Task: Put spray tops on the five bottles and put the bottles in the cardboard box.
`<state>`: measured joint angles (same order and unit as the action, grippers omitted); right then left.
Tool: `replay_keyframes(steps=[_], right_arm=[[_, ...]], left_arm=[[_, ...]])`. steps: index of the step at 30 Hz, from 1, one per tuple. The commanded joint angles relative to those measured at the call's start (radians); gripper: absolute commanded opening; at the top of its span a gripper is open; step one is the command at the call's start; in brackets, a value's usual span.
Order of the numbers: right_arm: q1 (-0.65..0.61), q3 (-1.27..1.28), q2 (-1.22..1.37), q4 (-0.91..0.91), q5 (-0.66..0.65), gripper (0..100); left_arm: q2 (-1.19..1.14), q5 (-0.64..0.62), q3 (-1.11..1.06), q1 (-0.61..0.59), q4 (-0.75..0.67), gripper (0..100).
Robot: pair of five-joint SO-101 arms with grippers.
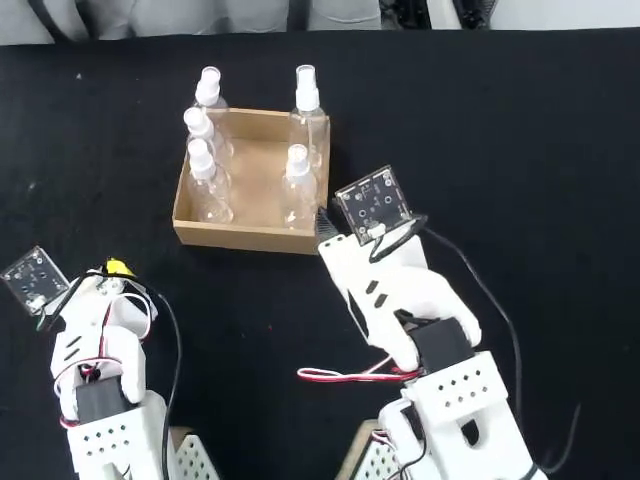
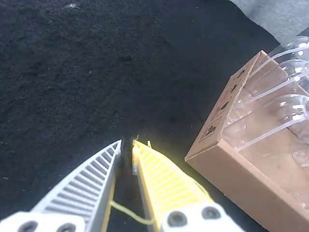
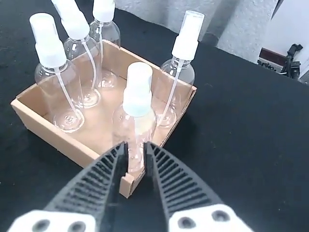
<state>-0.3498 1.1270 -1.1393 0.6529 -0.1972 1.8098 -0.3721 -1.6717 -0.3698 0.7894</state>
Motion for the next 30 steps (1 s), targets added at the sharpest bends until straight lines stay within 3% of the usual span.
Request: replay_keyframes(steps=[1,15,22,30], right_arm=[[0.086,0.002,-0.113,-0.029,0.012,1.1],[0.112,0.139,-0.390,-0.078,0.066,1.1],[0.114,0.180,-0.493,-0.078,0.066,1.1],[0.204,0.222,-0.659,-0.078,0.068,1.1]], left_arm=[[0.014,0.011,-0.024,0.001,-0.021,3],[0.014,0.011,-0.024,0.004,-0.021,3],[0.014,0.012,-0.028,0.067,-0.021,3],[0.014,0.014,-0.028,0.104,-0.020,3]])
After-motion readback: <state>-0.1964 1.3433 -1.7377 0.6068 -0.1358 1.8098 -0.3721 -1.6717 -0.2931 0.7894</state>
